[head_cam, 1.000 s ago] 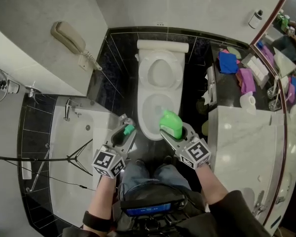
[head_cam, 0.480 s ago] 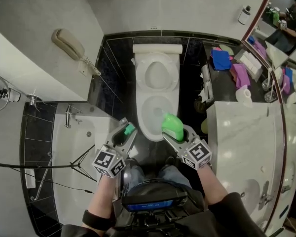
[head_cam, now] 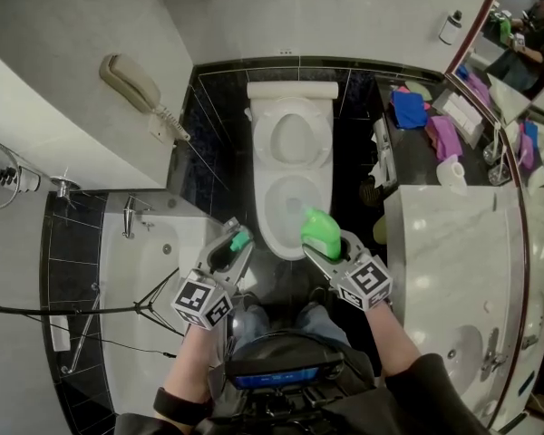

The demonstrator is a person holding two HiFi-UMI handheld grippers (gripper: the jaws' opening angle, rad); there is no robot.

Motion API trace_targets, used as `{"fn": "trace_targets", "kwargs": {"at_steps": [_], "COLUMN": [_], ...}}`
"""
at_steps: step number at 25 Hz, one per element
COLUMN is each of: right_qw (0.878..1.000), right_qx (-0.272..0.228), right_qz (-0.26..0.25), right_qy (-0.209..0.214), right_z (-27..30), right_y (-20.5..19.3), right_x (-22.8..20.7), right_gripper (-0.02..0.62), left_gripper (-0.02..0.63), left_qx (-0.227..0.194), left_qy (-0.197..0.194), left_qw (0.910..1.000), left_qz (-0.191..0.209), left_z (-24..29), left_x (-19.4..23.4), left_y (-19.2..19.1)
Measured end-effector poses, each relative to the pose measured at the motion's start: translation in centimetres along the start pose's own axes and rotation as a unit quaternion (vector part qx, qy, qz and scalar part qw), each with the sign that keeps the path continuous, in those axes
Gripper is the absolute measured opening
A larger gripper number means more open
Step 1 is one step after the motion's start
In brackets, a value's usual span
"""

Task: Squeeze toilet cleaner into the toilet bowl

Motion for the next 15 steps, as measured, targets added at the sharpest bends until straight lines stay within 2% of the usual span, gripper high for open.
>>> {"fn": "trace_targets", "kwargs": {"at_steps": [5, 8, 11, 15], "right_qw": [1.000, 1.000, 0.999, 0.991], "right_qx": [-0.006, 0.010, 0.026, 0.062], "right_qz": [-0.010, -0.006, -0.020, -0.033], "right_qy": [-0.009, 0.007, 0.042, 0.118], "right_z": [0.4, 0.6, 1.1, 2.1], "right_y": [-1.2, -1.0, -0.6, 1.0], "right_x": [-1.3, -1.0, -0.5, 0.9], "right_gripper": [0.190, 0.190, 0.190, 0.190], "left_gripper": [0.152, 0.152, 0.152, 0.150], "left_qx": [-0.004, -0.004, -0.010, -0.015], "left_qy": [-0.011, -0.023, -0.054, -0.130], "left_qw": [0.9999, 0.9997, 0.9984, 0.9900], "left_qz": [-0.003, 0.003, 0.014, 0.052], "left_z": [-0.1, -0.2, -0.2, -0.4], "left_x": [1.0, 1.1, 0.9, 0.3], "left_y": [0.1, 0.4, 0.9, 2.8]}}
Point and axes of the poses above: the fingertips, and each gripper's own axes: z forward along the fingers, x to its left, y out of its top, the point moved 6 cm from there along -z, backward along the fingers, and after that the axes turned 10 degrees about y, right-handed, at the moved point
